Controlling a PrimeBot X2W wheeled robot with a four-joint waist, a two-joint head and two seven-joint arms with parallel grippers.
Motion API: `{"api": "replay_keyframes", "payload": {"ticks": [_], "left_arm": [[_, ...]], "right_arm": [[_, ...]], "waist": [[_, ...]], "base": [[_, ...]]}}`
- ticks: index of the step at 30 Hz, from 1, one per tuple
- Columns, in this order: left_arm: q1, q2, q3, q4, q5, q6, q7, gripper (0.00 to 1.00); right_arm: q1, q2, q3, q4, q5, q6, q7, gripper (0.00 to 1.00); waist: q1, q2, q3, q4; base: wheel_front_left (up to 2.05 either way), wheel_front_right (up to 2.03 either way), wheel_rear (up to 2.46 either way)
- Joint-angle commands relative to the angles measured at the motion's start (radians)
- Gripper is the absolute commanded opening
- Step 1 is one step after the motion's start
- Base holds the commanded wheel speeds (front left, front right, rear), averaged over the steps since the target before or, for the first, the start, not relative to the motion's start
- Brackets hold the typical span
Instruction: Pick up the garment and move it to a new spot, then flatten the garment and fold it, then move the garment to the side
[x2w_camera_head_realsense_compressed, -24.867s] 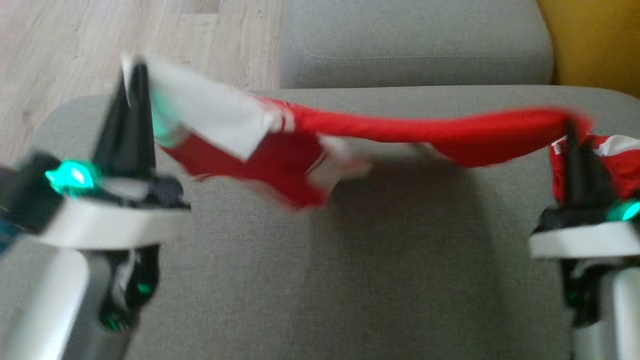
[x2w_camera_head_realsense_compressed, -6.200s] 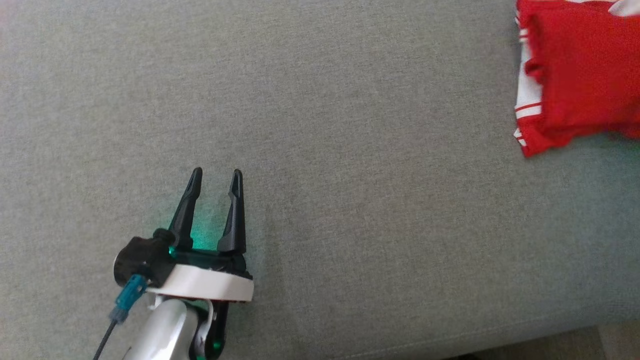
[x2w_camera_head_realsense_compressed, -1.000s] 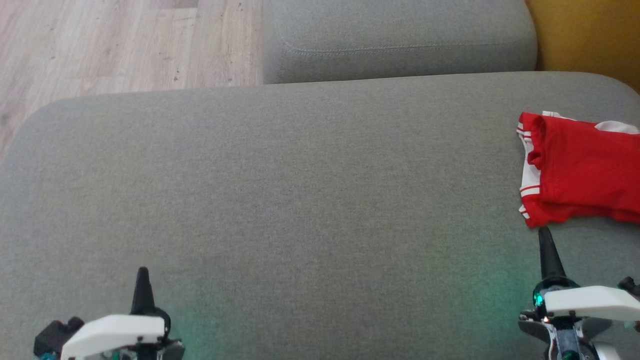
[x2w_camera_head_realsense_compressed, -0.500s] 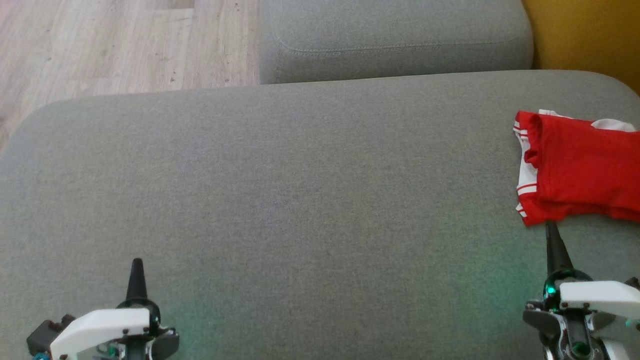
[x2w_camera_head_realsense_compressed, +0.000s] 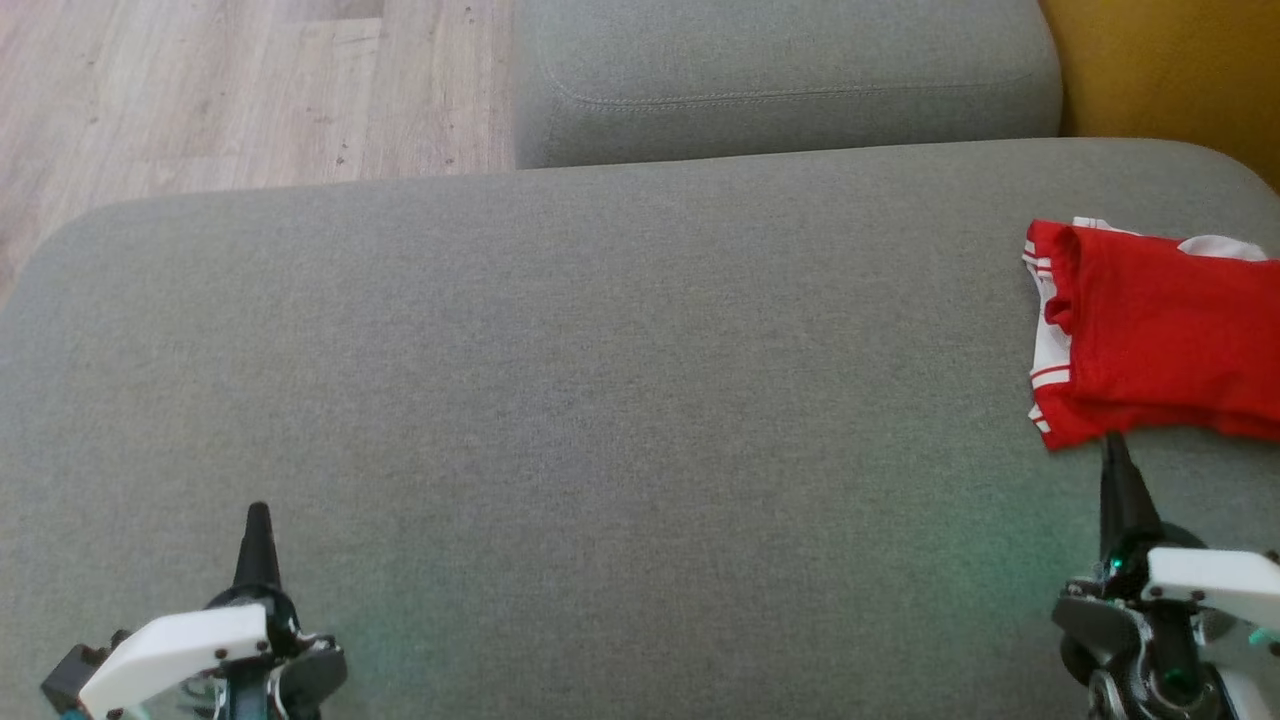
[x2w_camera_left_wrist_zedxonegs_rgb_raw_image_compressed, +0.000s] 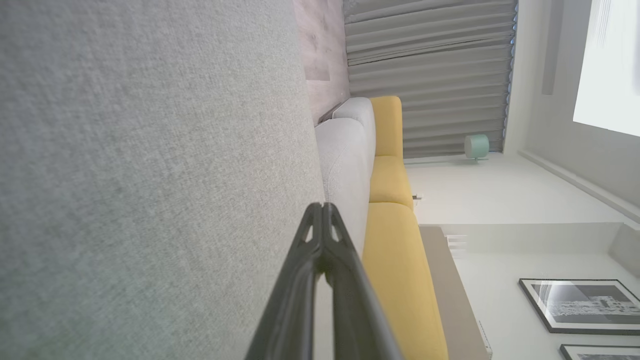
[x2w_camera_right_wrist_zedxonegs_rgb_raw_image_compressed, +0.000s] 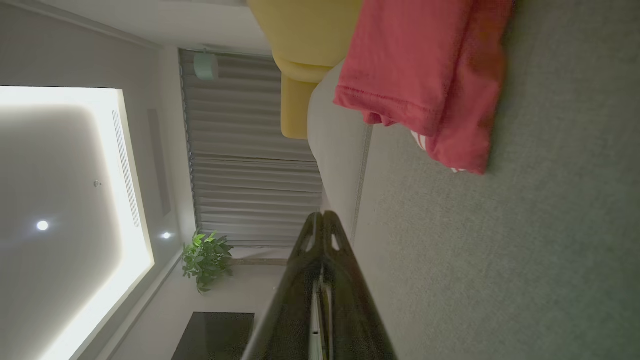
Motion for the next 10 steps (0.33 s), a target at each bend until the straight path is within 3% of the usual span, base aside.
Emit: {"api": "replay_keyframes", "payload": {"ticks": [1, 10], "left_arm": [[-0.054, 0.004, 0.043, -0.035, -0.022, -0.012, 0.008, 0.0], [-0.066, -0.004, 0.072, -0.037, -0.093, -0.03, 0.029, 0.0]], "right_arm": [[-0.059, -0.021, 0.013, -0.031, 0.032, -0.001, 0.011, 0.0], [-0.073, -0.02, 0.002, -0.025, 0.124, -0.001, 0.026, 0.0]], "waist": [[-0.0001, 0.0, 0.0, 0.0], [-0.0001, 0.0, 0.0, -0.004]], "base": [[0.0, 0.0, 0.0], [0.0, 0.0, 0.0]]}}
